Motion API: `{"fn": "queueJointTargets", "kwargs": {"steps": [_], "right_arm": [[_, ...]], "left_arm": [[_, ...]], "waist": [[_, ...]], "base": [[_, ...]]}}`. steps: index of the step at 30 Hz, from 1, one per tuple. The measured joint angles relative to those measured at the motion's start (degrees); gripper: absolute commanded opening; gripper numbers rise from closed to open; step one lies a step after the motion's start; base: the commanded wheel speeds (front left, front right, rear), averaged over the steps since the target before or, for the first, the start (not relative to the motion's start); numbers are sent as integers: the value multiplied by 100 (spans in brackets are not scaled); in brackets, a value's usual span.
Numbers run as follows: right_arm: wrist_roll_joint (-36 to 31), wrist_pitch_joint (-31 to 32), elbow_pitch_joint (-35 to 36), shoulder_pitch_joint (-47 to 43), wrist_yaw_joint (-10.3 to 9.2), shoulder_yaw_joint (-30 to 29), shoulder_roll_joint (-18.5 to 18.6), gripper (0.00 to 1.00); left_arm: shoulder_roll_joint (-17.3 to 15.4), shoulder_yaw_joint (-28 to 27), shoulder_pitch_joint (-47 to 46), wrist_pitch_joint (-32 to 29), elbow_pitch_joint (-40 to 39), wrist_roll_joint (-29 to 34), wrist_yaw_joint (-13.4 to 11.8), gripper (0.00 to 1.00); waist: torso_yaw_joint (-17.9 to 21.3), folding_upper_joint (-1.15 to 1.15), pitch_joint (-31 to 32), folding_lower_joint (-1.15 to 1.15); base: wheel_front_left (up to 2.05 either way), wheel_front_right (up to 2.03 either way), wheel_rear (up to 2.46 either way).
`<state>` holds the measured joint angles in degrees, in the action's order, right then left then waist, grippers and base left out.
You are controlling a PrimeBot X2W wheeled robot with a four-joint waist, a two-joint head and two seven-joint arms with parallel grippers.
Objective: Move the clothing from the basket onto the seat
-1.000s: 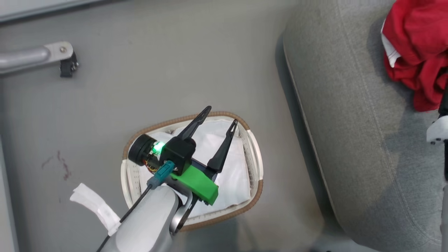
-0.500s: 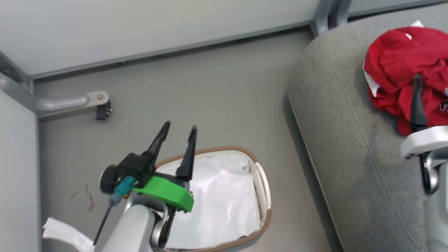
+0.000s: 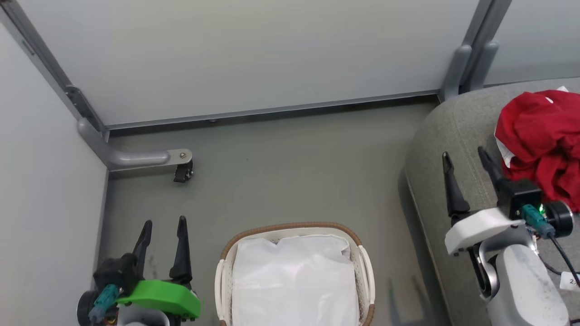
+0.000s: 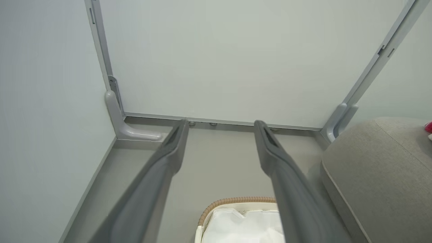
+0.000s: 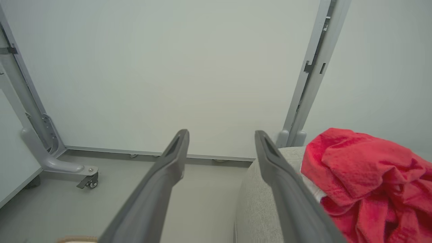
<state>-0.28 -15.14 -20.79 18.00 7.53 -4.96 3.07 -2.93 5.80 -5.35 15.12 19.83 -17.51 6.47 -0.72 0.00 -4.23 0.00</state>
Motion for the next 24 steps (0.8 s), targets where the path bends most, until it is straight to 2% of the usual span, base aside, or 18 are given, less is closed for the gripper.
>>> {"fn": "queueJointTargets", "kwargs": {"steps": [6, 12, 24], "right_arm": [[630, 0, -14, -478, 0, 434, -31, 100], [1102, 0, 37, -901, 0, 555, -27, 100], [1128, 0, 40, -1102, 0, 582, -29, 100]], "left_arm": [[2, -191, 363, 0, -3, -19, 0, 100], [4, -272, 556, 0, -86, -58, 0, 100], [4, -218, 612, 0, -109, -78, -11, 100]], "waist": [[-186, 0, 183, 0], [-249, 0, 287, 0], [-158, 0, 321, 0]], "base": [[0, 0, 0], [0, 0, 0], [0, 0, 0]]}}
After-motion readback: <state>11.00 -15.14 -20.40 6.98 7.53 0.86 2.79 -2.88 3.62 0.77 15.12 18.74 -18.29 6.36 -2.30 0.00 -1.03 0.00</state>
